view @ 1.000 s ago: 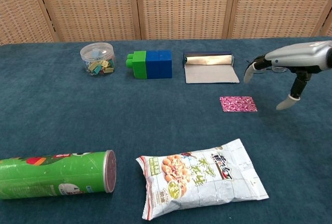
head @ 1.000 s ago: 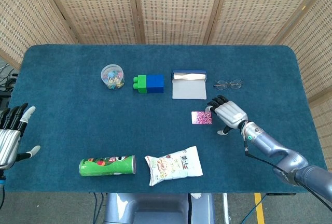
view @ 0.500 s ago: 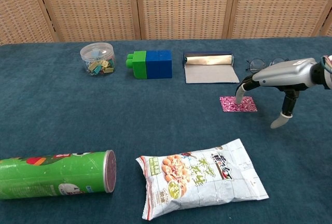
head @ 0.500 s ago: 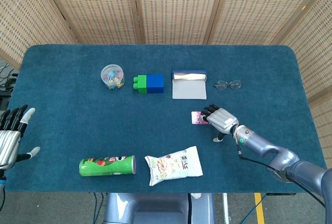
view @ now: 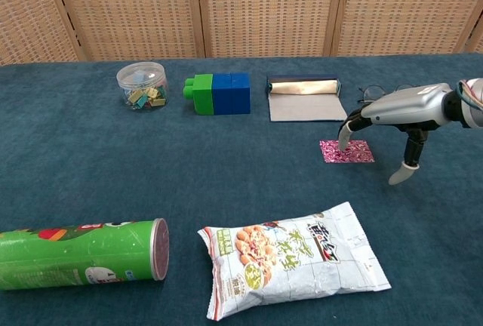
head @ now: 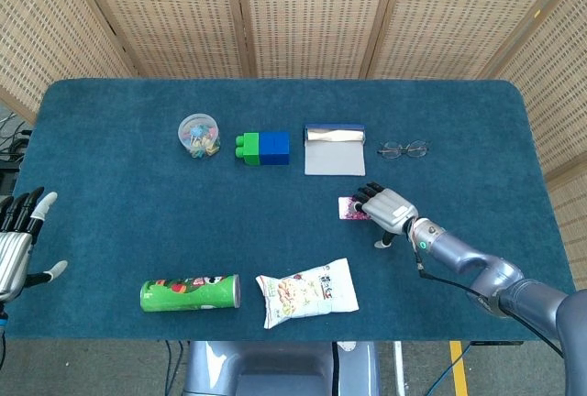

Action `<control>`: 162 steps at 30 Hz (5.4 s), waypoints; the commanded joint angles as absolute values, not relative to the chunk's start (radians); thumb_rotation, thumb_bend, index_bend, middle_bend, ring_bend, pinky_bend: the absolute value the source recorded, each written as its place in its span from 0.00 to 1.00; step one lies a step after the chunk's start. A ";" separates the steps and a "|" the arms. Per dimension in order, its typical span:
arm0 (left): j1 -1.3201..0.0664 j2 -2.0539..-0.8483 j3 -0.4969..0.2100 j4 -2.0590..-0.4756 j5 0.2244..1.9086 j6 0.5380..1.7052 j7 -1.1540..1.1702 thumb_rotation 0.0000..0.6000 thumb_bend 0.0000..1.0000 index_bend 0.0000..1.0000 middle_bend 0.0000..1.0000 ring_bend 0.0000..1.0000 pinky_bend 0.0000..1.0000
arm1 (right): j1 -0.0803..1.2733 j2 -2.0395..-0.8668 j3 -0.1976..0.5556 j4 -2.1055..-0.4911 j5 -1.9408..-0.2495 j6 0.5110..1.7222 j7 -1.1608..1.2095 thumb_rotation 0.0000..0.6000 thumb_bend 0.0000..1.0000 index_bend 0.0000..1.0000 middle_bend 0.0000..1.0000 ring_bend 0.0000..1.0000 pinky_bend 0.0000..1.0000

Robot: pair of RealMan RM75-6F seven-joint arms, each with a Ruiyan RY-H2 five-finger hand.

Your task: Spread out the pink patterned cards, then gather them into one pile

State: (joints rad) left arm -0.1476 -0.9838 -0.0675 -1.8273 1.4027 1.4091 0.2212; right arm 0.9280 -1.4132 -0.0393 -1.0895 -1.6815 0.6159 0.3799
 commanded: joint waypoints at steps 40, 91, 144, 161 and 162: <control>-0.163 -0.996 -0.069 -1.840 1.398 1.401 0.252 1.00 0.04 0.00 0.00 0.00 0.00 | 0.904 -1.355 -0.129 -1.043 -1.611 0.586 0.321 1.00 0.23 0.28 0.17 0.00 0.00; -0.171 -1.004 -0.063 -1.838 1.392 1.392 0.260 1.00 0.04 0.00 0.00 0.00 0.00 | 0.898 -1.360 -0.132 -1.042 -1.581 0.573 0.296 1.00 0.26 0.28 0.18 0.00 0.00; -0.174 -1.014 -0.059 -1.824 1.390 1.388 0.252 1.00 0.04 0.00 0.00 0.00 0.00 | 0.868 -1.377 -0.108 -0.952 -1.532 0.534 0.250 1.00 0.26 0.28 0.18 0.00 0.00; -0.195 -1.022 -0.064 -1.831 1.395 1.370 0.269 1.00 0.04 0.00 0.00 0.00 0.00 | 0.822 -1.290 -0.094 -1.043 -1.508 0.592 0.232 1.00 0.26 0.28 0.19 0.00 0.00; -0.195 -1.022 -0.064 -1.832 1.396 1.369 0.269 1.00 0.04 0.00 0.00 0.00 0.00 | 0.824 -1.282 -0.088 -1.061 -1.510 0.601 0.234 1.00 0.26 0.28 0.19 0.00 0.00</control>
